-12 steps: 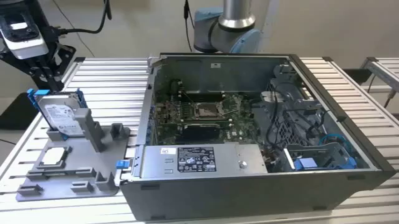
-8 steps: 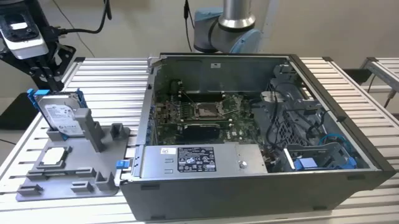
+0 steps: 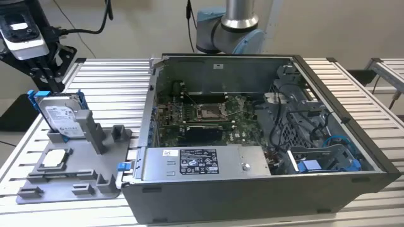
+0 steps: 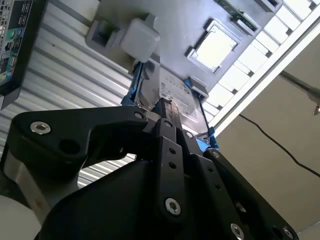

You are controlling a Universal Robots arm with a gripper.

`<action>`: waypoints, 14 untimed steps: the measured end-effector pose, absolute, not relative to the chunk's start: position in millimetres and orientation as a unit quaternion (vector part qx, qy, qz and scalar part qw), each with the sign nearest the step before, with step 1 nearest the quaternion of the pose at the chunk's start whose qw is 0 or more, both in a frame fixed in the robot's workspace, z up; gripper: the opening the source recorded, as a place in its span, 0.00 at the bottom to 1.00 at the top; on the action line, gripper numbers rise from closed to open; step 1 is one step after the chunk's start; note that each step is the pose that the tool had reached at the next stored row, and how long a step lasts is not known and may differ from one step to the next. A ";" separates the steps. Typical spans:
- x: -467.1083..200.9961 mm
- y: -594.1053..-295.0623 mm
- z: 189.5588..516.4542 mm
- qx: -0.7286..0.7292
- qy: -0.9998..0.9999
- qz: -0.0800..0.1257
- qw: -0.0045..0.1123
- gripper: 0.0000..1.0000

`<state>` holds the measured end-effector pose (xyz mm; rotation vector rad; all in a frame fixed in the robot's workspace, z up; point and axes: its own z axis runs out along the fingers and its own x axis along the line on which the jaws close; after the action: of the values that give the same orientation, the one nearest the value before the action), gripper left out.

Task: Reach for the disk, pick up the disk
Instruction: 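Reach for the disk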

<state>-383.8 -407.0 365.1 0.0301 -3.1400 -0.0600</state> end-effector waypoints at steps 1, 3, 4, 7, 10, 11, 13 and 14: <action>-383.9 -406.5 365.1 0.010 -1.000 -0.019 0.000 0.00; -383.9 -404.6 365.0 0.009 -1.000 -0.019 0.000 0.00; -383.9 -403.5 365.1 0.010 -1.000 -0.019 0.000 0.00; -384.5 -397.6 365.0 0.010 -1.000 -0.019 0.000 0.00; -386.3 -389.7 364.9 0.010 -1.000 -0.019 0.000 0.00; -387.9 -387.5 364.8 0.010 -1.000 -0.019 0.000 0.00; -394.1 -383.5 364.8 0.010 -1.000 -0.019 0.000 0.00; -398.2 -382.1 364.5 0.010 -1.000 -0.019 0.000 0.00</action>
<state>-398.2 -382.1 364.5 0.0301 -3.1400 -0.0600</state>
